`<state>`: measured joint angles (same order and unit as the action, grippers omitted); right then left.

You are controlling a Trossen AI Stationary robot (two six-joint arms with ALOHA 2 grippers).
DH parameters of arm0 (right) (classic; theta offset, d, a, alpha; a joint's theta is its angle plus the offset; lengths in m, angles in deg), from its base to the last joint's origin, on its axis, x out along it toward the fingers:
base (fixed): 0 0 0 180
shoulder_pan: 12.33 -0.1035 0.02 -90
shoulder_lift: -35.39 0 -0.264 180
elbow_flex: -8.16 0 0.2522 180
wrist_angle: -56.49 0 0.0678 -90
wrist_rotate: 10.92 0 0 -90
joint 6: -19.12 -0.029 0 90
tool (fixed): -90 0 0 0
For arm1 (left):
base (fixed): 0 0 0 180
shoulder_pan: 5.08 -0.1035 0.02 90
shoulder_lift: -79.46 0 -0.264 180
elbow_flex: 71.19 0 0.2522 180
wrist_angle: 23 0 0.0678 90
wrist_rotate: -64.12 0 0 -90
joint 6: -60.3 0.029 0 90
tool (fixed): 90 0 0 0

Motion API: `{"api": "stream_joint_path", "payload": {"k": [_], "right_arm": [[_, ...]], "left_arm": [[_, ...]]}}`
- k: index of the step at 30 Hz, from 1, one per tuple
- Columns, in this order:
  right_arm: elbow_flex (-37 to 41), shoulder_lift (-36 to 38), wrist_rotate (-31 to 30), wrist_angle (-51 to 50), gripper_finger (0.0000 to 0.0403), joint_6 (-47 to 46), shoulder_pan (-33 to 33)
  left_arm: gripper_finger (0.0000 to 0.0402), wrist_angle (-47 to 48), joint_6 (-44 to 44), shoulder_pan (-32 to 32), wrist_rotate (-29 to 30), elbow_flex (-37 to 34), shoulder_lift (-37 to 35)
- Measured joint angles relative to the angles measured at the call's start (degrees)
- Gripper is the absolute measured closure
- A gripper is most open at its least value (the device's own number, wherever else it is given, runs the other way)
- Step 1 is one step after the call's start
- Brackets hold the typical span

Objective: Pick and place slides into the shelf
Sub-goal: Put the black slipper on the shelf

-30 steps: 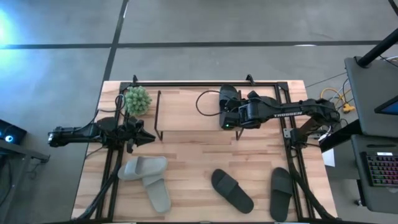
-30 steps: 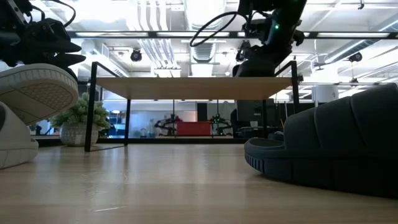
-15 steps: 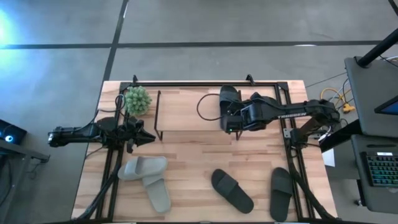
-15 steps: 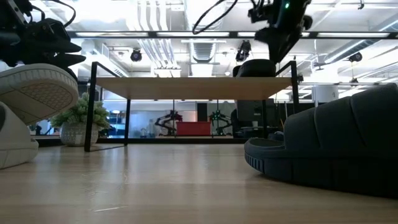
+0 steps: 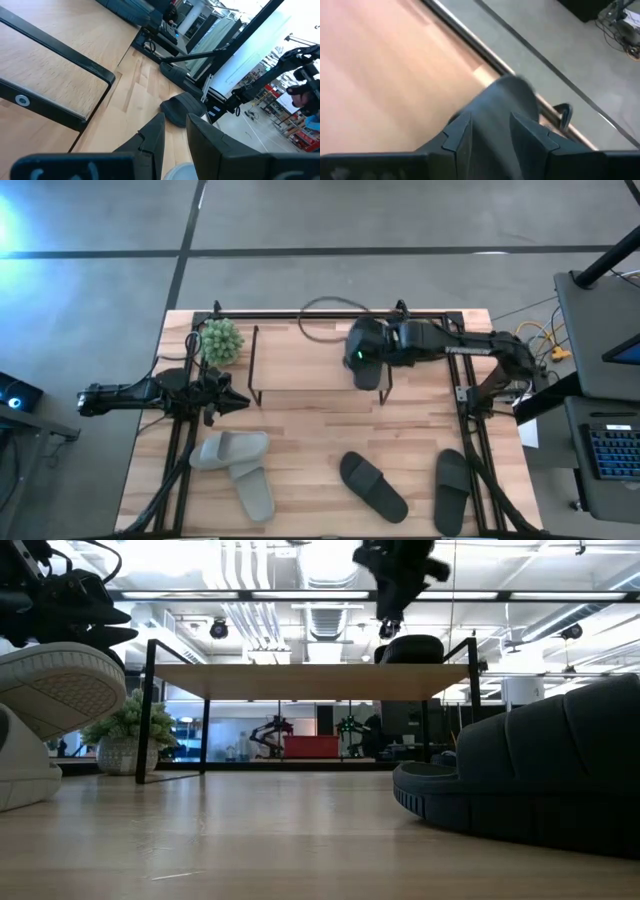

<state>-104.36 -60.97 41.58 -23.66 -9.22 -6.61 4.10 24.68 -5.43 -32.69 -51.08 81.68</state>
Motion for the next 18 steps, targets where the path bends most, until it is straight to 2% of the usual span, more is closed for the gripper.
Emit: {"api": "stream_joint_path", "payload": {"k": [5,11,18], "right_arm": [[-6.52,-5.86,3.19,-0.26,0.0284,6.52,5.50],[-13.35,-14.23,6.62,-1.87,0.0297,13.38,8.94],[-19.15,-21.63,9.15,-12.99,0.0317,15.31,10.54]], "left_arm": [[0.0336,0.00,0.00,0.00,0.00,0.00,0.00],[0.0336,0.00,0.00,0.02,0.02,0.00,-0.02],[0.0336,0.00,0.00,0.00,0.00,0.00,0.00]]}}
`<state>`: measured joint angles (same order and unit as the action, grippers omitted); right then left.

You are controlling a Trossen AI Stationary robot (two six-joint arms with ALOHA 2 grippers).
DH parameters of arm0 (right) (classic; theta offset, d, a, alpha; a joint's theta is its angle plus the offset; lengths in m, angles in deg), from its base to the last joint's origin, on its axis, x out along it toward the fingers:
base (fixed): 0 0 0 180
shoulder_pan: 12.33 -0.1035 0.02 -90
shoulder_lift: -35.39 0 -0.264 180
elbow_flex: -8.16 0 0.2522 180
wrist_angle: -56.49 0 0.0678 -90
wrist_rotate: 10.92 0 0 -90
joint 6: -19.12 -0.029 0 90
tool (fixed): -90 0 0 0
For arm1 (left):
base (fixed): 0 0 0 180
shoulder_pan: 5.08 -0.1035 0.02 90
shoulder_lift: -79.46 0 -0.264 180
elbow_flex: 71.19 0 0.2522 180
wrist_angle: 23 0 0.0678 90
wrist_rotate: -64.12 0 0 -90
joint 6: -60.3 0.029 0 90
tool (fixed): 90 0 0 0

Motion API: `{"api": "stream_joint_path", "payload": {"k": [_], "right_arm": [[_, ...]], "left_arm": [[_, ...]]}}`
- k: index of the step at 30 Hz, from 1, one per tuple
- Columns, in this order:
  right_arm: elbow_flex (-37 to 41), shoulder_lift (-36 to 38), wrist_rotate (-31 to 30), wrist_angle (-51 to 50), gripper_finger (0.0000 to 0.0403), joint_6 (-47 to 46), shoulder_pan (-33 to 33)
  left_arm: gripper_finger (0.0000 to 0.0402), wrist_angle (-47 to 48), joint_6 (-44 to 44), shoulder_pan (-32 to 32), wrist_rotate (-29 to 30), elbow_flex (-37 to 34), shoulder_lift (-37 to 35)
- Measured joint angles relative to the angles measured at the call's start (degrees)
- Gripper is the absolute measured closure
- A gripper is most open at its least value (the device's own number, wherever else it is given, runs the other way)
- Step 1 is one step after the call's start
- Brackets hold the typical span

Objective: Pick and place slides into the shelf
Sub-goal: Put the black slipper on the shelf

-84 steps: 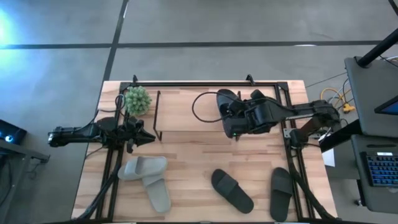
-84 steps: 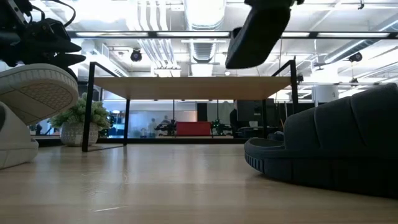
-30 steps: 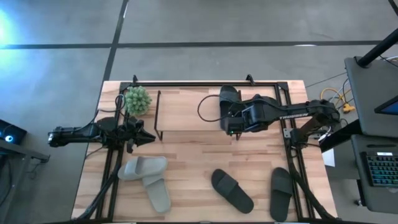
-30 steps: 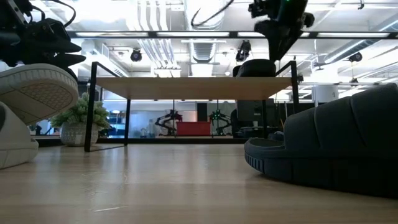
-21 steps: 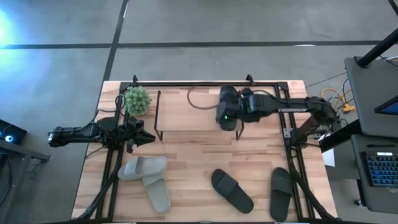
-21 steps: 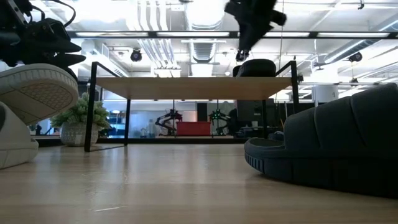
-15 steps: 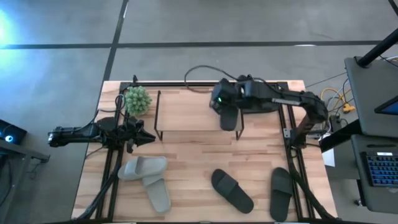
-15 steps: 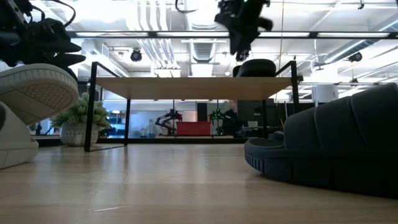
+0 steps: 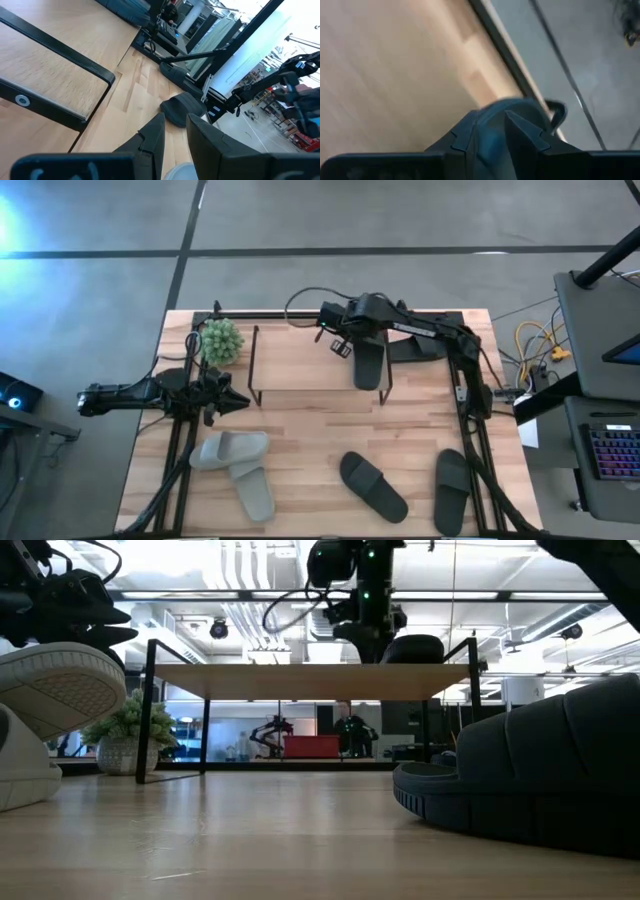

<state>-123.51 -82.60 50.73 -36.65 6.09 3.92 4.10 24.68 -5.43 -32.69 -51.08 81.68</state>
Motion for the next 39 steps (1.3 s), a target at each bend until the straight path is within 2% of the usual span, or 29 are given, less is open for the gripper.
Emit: {"api": "stream_joint_path", "payload": {"k": [6,13,18,20,23,26,29,31,35,39], "right_arm": [[0.07,-0.03,0.95,-1.99,0.0329,-1.40,-0.96],[0.17,5.57,1.39,2.36,0.0321,-4.91,-2.84],[0.70,10.51,-6.70,2.18,0.0304,-9.17,-2.81],[0.69,12.85,-9.77,-2.61,0.0299,-12.33,-1.94],[1.34,15.21,-10.41,-11.52,0.0296,-21.24,1.62],[6.29,19.64,-5.25,-8.28,0.0296,-23.37,5.99],[9.15,22.49,-5.08,-11.41,0.0296,-28.82,9.42],[11.64,23.23,-5.08,-9.99,0.0296,-31.14,12.54],[16.13,24.35,4.23,-9.50,0.0296,-33.88,19.47],[23.44,23.14,9.48,-9.77,0.0296,-33.20,24.89]], "left_arm": [[0.0336,0.00,0.01,0.00,0.02,0.00,-0.02],[0.0336,0.04,0.01,0.01,0.00,0.00,0.02],[0.0336,0.00,0.01,-0.01,-0.01,0.00,0.02],[0.0336,0.01,0.00,0.00,0.02,0.00,0.02],[0.0336,-0.01,0.00,-0.01,0.01,0.00,0.00],[0.0336,-0.02,0.00,0.02,0.07,0.00,0.04],[0.0336,0.00,-0.01,0.03,0.09,0.00,0.00],[0.0336,-0.02,0.00,0.02,-0.02,0.00,0.00],[0.0336,0.00,0.01,-0.01,0.00,0.00,0.02],[0.0336,0.00,0.01,-0.01,0.00,0.00,0.00]]}}
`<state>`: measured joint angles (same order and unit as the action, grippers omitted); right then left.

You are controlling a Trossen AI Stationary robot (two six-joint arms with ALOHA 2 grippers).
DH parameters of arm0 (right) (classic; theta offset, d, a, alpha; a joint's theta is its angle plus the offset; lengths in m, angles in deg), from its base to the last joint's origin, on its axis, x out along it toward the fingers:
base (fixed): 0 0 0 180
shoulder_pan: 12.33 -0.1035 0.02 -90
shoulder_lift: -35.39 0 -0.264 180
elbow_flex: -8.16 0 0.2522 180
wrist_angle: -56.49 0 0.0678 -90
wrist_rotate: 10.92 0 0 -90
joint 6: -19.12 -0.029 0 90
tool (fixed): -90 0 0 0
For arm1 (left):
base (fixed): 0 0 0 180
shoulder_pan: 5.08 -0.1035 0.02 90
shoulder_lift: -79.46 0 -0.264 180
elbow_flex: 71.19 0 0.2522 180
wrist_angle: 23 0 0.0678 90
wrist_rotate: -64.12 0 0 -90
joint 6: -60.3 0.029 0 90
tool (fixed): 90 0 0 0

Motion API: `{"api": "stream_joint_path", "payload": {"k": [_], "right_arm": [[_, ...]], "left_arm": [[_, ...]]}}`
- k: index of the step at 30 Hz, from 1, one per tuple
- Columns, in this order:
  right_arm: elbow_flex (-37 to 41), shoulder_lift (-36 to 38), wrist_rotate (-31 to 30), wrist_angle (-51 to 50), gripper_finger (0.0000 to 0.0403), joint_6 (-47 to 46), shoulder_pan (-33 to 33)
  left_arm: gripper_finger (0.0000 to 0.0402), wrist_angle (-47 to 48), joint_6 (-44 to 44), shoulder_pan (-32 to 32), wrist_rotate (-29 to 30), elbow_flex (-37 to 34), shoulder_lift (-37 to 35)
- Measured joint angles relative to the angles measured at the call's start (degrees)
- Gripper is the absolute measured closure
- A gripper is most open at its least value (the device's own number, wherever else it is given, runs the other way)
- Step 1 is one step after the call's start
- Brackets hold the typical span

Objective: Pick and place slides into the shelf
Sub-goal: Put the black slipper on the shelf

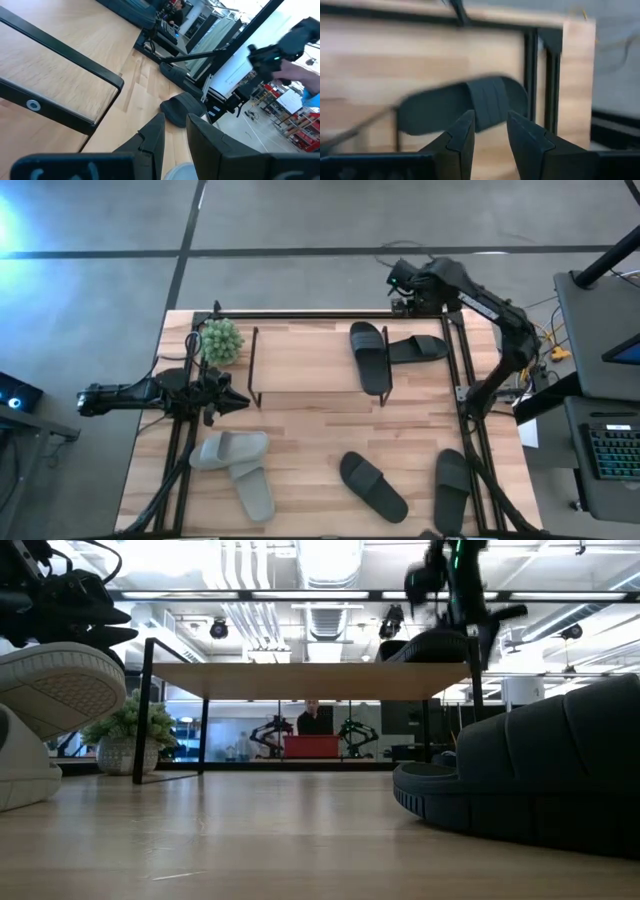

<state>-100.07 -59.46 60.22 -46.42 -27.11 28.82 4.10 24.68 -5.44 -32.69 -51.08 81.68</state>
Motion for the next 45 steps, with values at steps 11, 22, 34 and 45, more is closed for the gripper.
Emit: {"api": "stream_joint_path", "payload": {"k": [11,22,34,45], "right_arm": [[17.23,-2.56,0.98,4.01,0.0296,1.82,2.71],[25.68,-2.87,7.29,16.77,0.0296,2.09,1.17],[28.69,-2.84,-0.47,19.90,0.0296,3.53,0.46],[33.11,-2.66,-4.57,23.86,0.0306,4.67,0.28]], "left_arm": [[0.0336,0.01,-0.01,0.00,0.00,0.00,0.02],[0.0336,-0.02,0.00,0.00,0.00,0.00,0.00],[0.0336,0.00,0.00,0.00,0.02,0.00,0.00],[0.0336,0.00,-0.01,0.00,0.01,0.00,0.00]]}}
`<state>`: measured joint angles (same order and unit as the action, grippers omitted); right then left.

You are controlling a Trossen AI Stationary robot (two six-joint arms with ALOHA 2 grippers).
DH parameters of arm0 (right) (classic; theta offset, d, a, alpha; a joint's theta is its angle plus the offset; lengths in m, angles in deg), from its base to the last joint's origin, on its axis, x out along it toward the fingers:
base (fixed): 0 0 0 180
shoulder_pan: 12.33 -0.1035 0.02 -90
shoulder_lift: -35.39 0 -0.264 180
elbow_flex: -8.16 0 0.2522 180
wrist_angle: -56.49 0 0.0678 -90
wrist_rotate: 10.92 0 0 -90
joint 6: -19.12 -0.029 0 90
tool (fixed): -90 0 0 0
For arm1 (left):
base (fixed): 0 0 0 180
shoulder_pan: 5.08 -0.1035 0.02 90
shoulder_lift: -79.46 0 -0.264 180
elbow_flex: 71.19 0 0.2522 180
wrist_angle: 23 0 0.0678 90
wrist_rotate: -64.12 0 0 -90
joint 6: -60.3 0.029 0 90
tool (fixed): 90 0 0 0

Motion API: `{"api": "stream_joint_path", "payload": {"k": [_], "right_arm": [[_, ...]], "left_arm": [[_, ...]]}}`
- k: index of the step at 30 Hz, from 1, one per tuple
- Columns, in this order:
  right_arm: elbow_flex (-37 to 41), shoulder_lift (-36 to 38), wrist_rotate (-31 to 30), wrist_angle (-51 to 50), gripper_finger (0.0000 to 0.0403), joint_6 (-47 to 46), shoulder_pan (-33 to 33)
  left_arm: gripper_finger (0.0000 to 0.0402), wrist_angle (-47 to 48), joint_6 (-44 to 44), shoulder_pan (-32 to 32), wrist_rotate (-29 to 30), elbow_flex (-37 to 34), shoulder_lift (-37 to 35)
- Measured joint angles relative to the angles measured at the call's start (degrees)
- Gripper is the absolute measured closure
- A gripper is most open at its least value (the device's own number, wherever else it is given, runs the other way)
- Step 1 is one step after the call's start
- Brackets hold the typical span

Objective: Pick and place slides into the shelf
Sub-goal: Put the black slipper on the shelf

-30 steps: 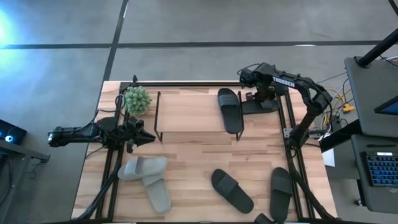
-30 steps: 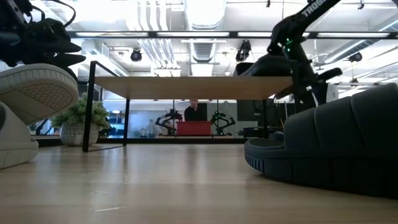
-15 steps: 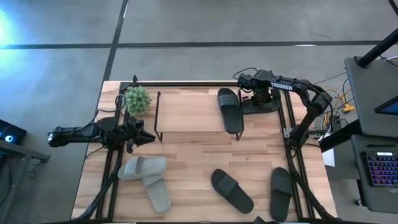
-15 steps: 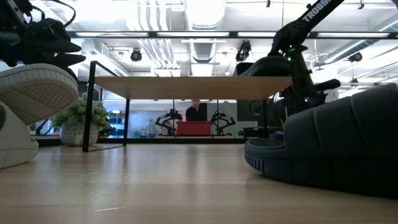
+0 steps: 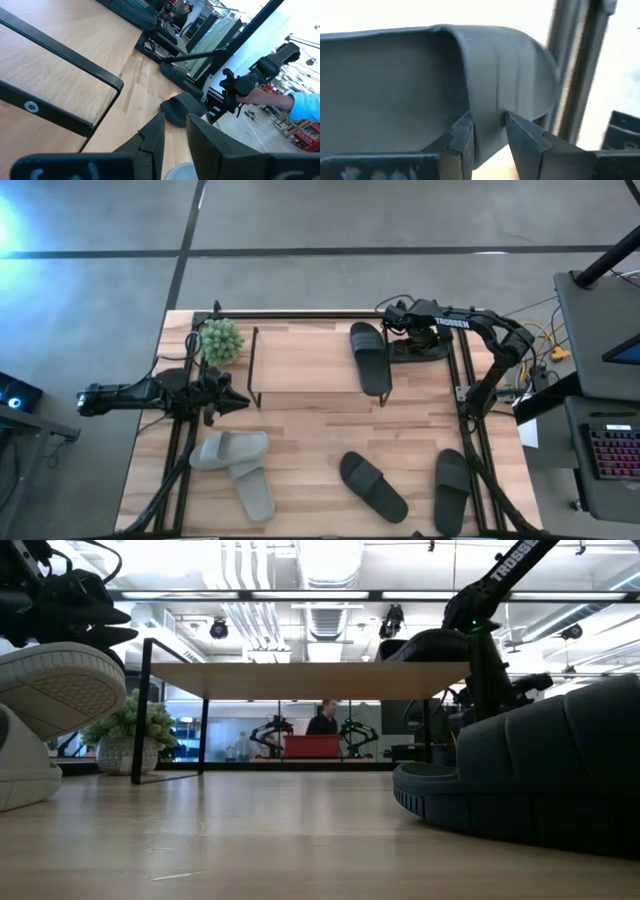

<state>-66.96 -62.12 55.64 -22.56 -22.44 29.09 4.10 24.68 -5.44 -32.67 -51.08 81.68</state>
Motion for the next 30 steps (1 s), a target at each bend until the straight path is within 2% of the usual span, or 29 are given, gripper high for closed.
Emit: {"api": "stream_joint_path", "payload": {"k": [7,9,11,14,21,30], "right_arm": [[-2.18,2.11,-10.94,-0.33,0.0356,-1.52,-1.02],[-2.87,2.33,-12.50,-0.25,0.0366,-1.48,-0.97],[-2.95,2.20,-11.84,-0.08,0.0369,-0.27,-0.66],[-1.77,1.95,-7.78,0.00,0.0371,1.99,0.23],[1.55,1.88,-5.17,0.25,0.0371,1.39,-0.32],[1.19,1.90,-7.60,-1.14,0.0373,1.53,-1.17]], "left_arm": [[0.0336,-0.02,0.01,0.00,-0.01,0.00,0.00],[0.0336,-0.02,0.01,0.01,0.00,0.00,0.00],[0.0336,0.00,-0.01,0.00,0.01,0.00,0.00],[0.0336,-0.01,-0.01,0.00,0.00,0.00,0.00],[0.0336,-0.02,0.01,0.01,-0.01,0.00,0.00],[0.0336,0.00,-0.01,0.02,-0.01,0.00,0.00]]}}
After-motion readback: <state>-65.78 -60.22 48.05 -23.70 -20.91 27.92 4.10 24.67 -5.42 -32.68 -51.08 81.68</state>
